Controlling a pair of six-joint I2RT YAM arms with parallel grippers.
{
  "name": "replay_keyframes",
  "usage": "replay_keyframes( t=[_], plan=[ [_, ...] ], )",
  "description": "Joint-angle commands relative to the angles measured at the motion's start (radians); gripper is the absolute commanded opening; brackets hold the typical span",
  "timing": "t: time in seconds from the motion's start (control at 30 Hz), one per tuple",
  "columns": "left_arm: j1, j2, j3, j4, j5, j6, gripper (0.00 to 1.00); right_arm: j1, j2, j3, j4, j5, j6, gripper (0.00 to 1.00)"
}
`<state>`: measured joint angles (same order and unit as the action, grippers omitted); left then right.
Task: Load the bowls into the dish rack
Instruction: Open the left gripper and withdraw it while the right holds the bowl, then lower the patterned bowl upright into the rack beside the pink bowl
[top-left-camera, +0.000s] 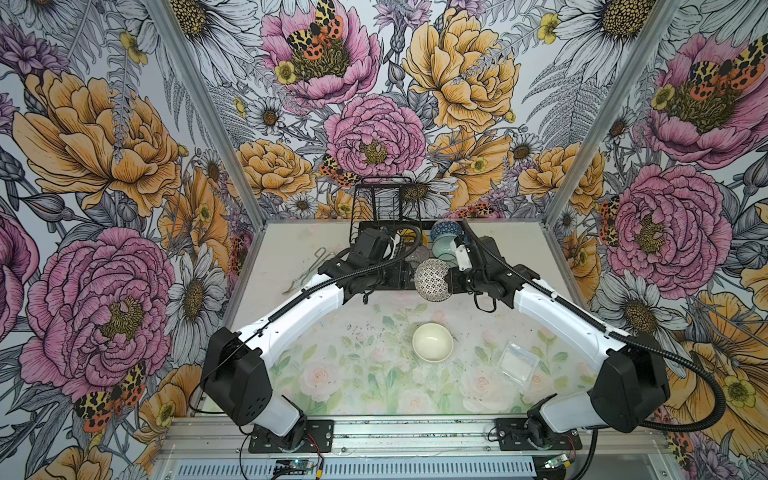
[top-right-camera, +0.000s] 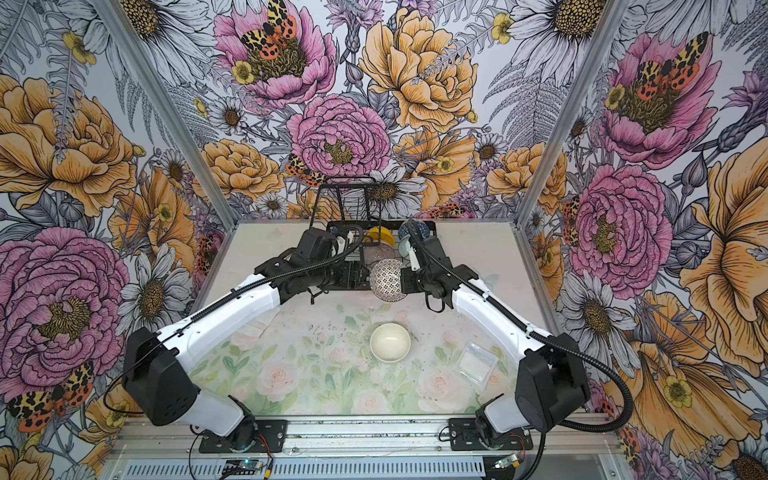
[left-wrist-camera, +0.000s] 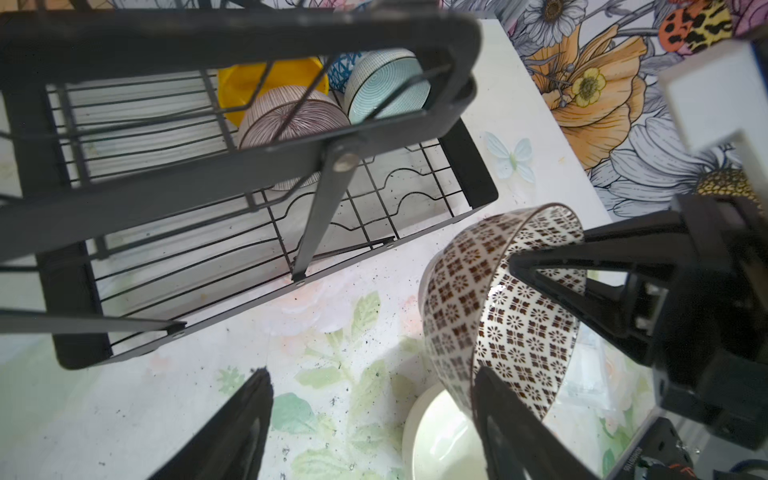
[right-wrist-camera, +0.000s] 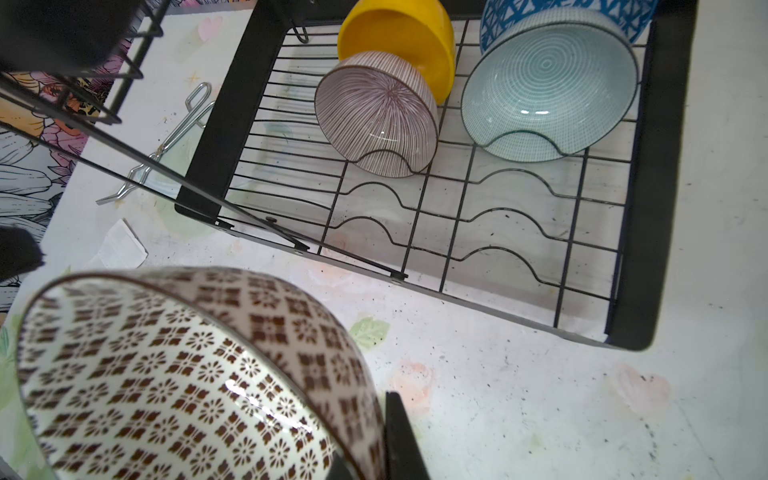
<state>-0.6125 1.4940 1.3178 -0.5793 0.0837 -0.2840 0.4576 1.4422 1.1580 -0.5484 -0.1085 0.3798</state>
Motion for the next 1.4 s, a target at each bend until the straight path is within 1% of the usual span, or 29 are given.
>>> replay_keyframes(
  t=[0.0,0.03,0.13,0.3,0.5,0.6,0.73,0.83,0.93,1.07,1.13,1.27,1.37],
  plan=[
    [0.034,-0.056,-0.033,-0.022,-0.032,0.005,0.91,-0.015,-0.057,-0.012,0.030,0.022,-0.023,0.00],
    [0.047,-0.075,-0.044,-0.030,-0.039,0.004,0.94,-0.020,-0.061,-0.016,0.030,0.029,-0.030,0.00],
    [0.097,-0.139,-0.095,-0.036,-0.037,-0.011,0.99,-0.026,-0.068,-0.014,0.025,0.062,-0.066,0.00],
    [0.195,-0.238,-0.178,-0.059,-0.040,-0.036,0.99,-0.033,-0.066,0.009,0.025,0.114,-0.119,0.00],
    [0.348,-0.311,-0.262,-0.096,-0.028,-0.036,0.99,-0.030,-0.047,0.031,0.064,0.250,-0.224,0.00],
    [0.419,-0.317,-0.302,-0.096,-0.015,-0.041,0.99,-0.030,-0.054,-0.006,0.175,0.297,-0.291,0.00],
    [0.463,-0.288,-0.321,-0.094,-0.014,-0.035,0.99,-0.029,-0.056,-0.078,0.370,0.338,-0.359,0.00],
    [0.476,-0.261,-0.321,-0.093,-0.013,-0.033,0.99,-0.020,-0.022,-0.117,0.504,0.348,-0.451,0.00],
    [0.478,-0.240,-0.319,-0.083,-0.008,-0.033,0.99,-0.004,0.001,-0.197,0.727,0.383,-0.545,0.00],
    [0.478,-0.215,-0.322,-0.070,0.001,-0.040,0.99,0.005,0.046,-0.281,0.998,0.349,-0.629,0.00],
    [0.477,-0.202,-0.319,-0.067,0.007,-0.040,0.99,0.013,0.085,-0.282,1.051,0.330,-0.664,0.00],
    [0.475,-0.178,-0.306,-0.067,0.016,-0.039,0.99,0.028,0.174,-0.265,1.129,0.348,-0.717,0.00],
    [0.473,-0.168,-0.301,-0.067,0.022,-0.034,0.99,0.036,0.231,-0.247,1.188,0.384,-0.738,0.00]
  ],
)
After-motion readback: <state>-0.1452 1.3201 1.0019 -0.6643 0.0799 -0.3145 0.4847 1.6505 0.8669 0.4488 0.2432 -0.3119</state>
